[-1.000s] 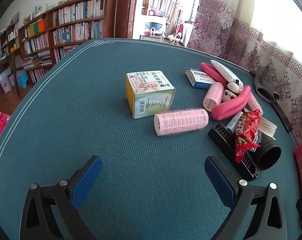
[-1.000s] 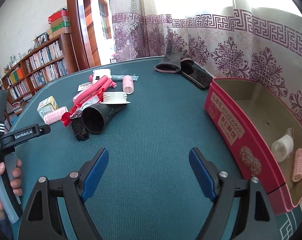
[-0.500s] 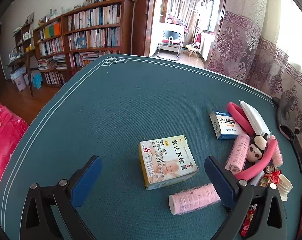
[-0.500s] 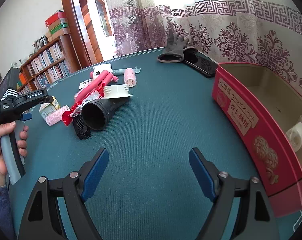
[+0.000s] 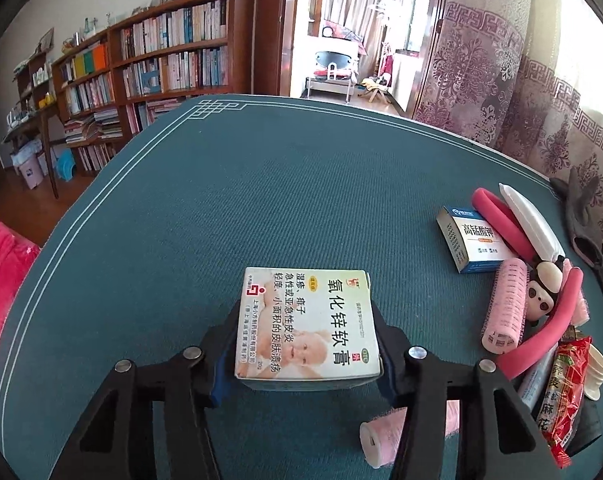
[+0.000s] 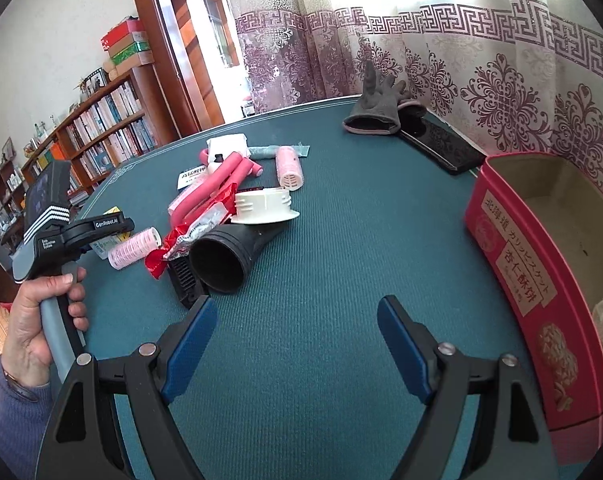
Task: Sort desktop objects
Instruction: 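Grasp the medicine box with the left tool while the right tool grasps the white cap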
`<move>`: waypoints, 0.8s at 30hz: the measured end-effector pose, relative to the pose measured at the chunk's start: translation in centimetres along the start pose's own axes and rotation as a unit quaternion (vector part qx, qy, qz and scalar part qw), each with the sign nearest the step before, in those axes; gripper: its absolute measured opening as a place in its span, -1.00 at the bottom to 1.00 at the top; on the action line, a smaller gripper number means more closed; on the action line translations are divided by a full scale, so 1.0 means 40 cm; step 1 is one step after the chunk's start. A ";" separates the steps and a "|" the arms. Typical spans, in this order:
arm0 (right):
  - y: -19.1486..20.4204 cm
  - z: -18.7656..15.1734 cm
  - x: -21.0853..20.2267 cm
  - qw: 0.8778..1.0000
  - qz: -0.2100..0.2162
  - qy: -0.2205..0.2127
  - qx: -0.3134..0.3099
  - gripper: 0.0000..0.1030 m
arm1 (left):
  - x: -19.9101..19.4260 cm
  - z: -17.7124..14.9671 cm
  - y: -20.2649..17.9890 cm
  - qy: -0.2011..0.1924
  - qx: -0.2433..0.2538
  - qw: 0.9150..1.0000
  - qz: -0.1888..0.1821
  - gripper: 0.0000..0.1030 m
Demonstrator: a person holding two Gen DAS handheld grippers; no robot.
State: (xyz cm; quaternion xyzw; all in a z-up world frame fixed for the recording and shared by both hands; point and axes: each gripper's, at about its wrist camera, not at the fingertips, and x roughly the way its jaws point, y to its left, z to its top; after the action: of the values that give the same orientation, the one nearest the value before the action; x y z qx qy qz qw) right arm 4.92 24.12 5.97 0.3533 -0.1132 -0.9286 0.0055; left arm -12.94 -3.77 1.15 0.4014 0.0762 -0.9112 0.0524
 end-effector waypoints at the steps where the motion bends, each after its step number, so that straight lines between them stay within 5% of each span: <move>1: 0.003 0.013 0.004 1.000 0.003 -0.004 0.003 0.66 | -0.008 -0.001 0.004 -0.002 -0.003 1.000 -0.002 0.05; 9: 0.019 0.111 0.088 1.000 0.002 0.003 0.007 0.66 | -0.073 0.009 0.020 -0.035 -0.013 0.999 -0.022 0.05; 20: 0.056 0.162 0.266 0.998 -0.003 0.049 -0.043 0.65 | -0.063 0.003 0.017 -0.027 -0.012 0.999 -0.026 0.05; 24: 0.052 0.165 0.287 0.998 0.003 0.053 -0.038 0.26 | -0.052 -0.002 0.006 -0.022 -0.004 0.999 -0.024 0.05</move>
State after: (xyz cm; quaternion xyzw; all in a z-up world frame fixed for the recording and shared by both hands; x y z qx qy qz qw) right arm -8.18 22.43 3.69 0.4014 -0.0783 -0.9121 0.0275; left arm -11.44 -3.94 2.62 0.3788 0.0885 -0.9206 0.0338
